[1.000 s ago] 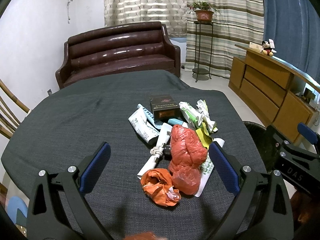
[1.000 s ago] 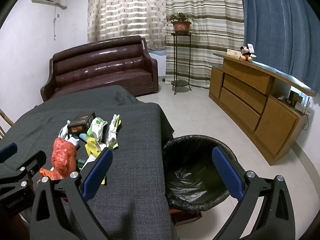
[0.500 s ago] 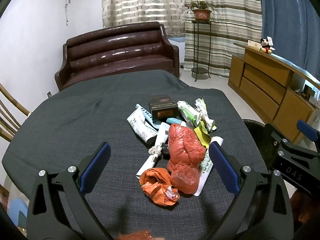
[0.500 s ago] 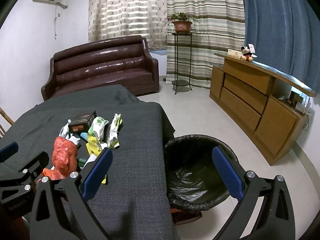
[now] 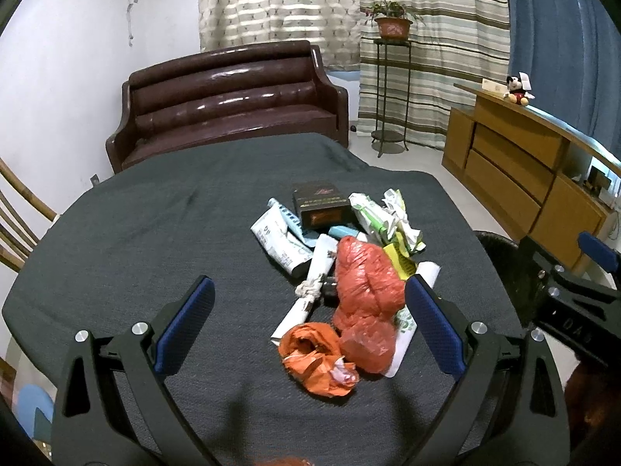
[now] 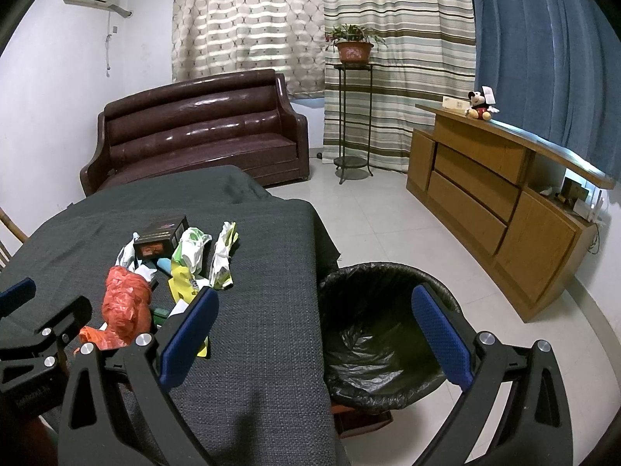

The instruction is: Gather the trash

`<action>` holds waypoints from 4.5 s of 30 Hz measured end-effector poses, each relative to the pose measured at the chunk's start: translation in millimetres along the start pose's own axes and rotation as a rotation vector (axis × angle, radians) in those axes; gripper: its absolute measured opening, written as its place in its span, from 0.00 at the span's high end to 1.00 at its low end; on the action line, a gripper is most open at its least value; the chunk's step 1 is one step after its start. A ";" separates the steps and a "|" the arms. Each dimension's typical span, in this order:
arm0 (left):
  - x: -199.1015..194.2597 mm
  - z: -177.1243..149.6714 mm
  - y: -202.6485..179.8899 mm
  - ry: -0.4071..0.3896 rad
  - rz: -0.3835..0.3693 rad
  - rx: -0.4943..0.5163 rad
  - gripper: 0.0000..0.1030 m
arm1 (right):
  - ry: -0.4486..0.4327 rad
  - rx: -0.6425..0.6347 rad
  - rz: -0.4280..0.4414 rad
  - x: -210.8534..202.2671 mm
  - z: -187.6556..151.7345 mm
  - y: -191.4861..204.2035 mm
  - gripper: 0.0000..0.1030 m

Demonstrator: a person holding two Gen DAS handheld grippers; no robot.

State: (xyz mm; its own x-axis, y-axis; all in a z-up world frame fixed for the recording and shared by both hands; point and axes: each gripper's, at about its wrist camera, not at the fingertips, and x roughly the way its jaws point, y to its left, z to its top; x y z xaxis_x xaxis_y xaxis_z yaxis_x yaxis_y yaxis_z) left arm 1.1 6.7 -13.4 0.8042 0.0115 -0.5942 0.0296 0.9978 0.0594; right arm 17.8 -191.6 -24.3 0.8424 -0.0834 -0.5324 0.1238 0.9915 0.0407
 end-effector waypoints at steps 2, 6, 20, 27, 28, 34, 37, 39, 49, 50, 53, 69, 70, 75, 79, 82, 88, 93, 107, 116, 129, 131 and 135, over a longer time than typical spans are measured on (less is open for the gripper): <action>0.1 -1.8 5.0 0.008 0.005 -0.006 0.07 | 0.001 -0.001 0.001 0.1 0.2 -0.1 0.05; 3.7 -3.4 12.7 0.024 0.014 -0.019 0.08 | 0.016 -0.003 0.010 4.6 -2.4 2.6 0.05; 8.9 -1.7 -1.6 0.047 -0.015 0.016 0.19 | 0.045 0.012 0.019 6.8 0.5 -5.1 0.05; 19.3 1.9 -17.1 0.062 -0.038 0.038 0.21 | 0.048 0.025 0.003 11.5 1.9 -13.9 0.05; 21.3 2.2 -20.0 0.067 -0.041 0.042 0.23 | 0.050 0.029 0.002 12.1 1.8 -15.4 0.05; 35.0 1.3 -27.4 0.098 -0.047 0.053 0.34 | 0.057 0.036 0.001 13.6 1.5 -21.0 0.05; 39.8 -0.6 -30.7 0.108 -0.058 0.059 0.39 | 0.061 0.036 0.002 14.5 0.8 -22.2 0.05; 42.6 -2.6 -32.8 0.116 -0.069 0.063 0.43 | 0.063 0.036 0.001 15.9 0.4 -22.5 0.05; 48.0 -5.2 -34.4 0.131 -0.118 0.072 0.60 | 0.078 0.039 0.002 19.3 -0.8 -24.4 0.05; 46.6 -4.6 -33.7 0.125 -0.117 0.071 0.60 | 0.079 0.038 0.002 19.5 -1.2 -24.1 0.05; 37.7 -1.0 -29.7 0.103 -0.120 0.070 0.61 | 0.080 0.038 0.005 18.7 -1.2 -24.6 0.05; 10.3 -0.2 44.8 0.061 -0.009 0.008 0.61 | 0.101 -0.019 0.058 9.2 -7.9 18.0 0.06; 10.4 -1.9 51.8 0.063 0.000 0.003 0.61 | 0.103 -0.021 0.063 8.4 -8.4 21.5 0.06; 10.5 -6.7 75.0 0.072 0.022 -0.013 0.61 | 0.115 -0.034 0.091 3.1 -12.0 45.8 0.07; 10.4 -9.9 91.7 0.073 0.031 -0.022 0.61 | 0.130 -0.062 0.098 1.7 -14.8 63.5 0.26; 11.9 -14.1 104.5 0.077 0.035 -0.024 0.61 | 0.164 -0.076 0.103 3.2 -19.2 75.0 0.41; 12.5 -19.1 120.6 0.073 0.037 -0.021 0.61 | 0.193 -0.093 0.119 3.4 -26.1 93.6 0.50; 13.6 -21.1 126.2 0.069 0.033 -0.018 0.61 | 0.217 -0.095 0.114 11.1 -30.0 105.2 0.53; 6.1 -18.4 130.7 0.058 0.017 -0.031 0.60 | 0.220 -0.059 0.164 11.6 -33.2 104.6 0.87; -2.9 -12.1 108.1 0.047 -0.010 -0.020 0.60 | 0.169 -0.070 0.182 -2.2 -27.0 99.4 0.93; -9.7 5.9 55.7 0.009 -0.100 0.007 0.60 | 0.078 -0.040 0.127 -9.3 -0.5 52.2 0.93; -8.9 9.6 41.9 0.001 -0.120 0.019 0.61 | 0.066 -0.032 0.105 -8.5 3.9 38.9 0.93; -4.4 17.2 14.2 -0.011 -0.161 0.046 0.60 | 0.050 -0.014 0.060 -3.4 9.7 9.9 0.93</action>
State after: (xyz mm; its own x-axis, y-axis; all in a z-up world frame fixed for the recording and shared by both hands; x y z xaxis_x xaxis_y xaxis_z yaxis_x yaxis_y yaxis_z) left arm 8.1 19.7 3.9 0.7933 -0.1497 -0.5901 0.1857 0.9826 0.0004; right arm 21.2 -182.5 -13.9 0.8208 -0.0188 -0.5710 0.0661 0.9959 0.0623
